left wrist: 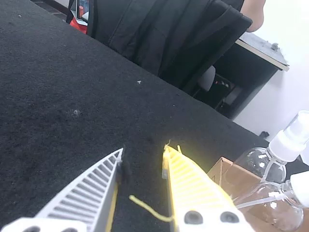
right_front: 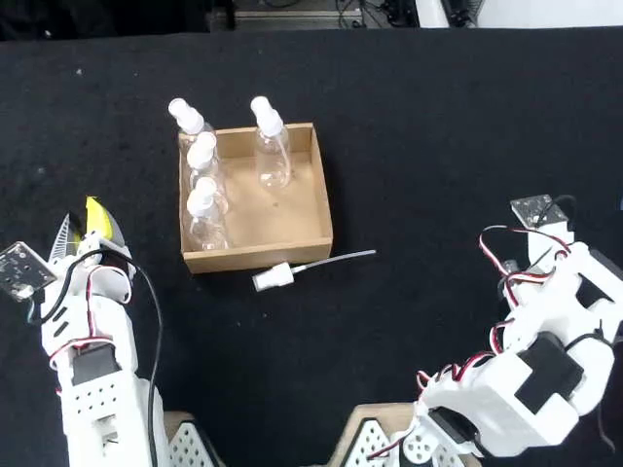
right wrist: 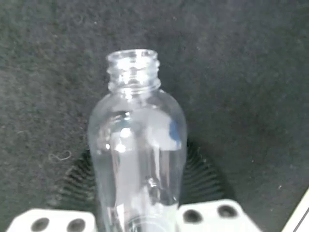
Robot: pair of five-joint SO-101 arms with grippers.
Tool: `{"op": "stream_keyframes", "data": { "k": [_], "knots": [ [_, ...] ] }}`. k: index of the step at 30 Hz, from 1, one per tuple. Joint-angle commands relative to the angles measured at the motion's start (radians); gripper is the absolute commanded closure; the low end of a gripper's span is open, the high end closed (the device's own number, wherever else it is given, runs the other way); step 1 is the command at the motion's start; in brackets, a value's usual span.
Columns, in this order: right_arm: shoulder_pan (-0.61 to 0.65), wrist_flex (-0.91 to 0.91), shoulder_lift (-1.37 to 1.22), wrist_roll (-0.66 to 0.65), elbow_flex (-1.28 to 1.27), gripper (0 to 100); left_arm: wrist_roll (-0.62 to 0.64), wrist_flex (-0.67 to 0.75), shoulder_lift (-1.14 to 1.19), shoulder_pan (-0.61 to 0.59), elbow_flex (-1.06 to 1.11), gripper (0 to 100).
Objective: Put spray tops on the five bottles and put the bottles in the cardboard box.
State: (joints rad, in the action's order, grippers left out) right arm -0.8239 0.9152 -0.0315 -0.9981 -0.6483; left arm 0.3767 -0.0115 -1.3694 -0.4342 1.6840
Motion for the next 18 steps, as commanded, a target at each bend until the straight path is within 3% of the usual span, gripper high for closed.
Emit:
{"op": "stream_keyframes", "data": {
  "k": [1,5,9,12,18],
  "knots": [
    [-0.028,0.017,0.120,0.009,0.087,98.9,0.005,0.003,-0.015,0.007,0.025,89],
    [0.003,0.167,0.197,0.063,0.179,98.8,-0.006,-0.003,-0.015,0.005,0.025,89],
    [0.057,0.242,0.282,0.158,0.209,98.8,-0.210,-0.064,-0.017,0.004,0.013,89],
    [0.106,0.267,0.317,0.209,0.196,98.8,-0.310,-0.164,-0.017,0.004,-0.053,89],
    [0.117,0.269,0.390,0.301,0.173,98.8,-0.318,-0.463,-0.017,0.012,-0.297,89]
  ]
}}
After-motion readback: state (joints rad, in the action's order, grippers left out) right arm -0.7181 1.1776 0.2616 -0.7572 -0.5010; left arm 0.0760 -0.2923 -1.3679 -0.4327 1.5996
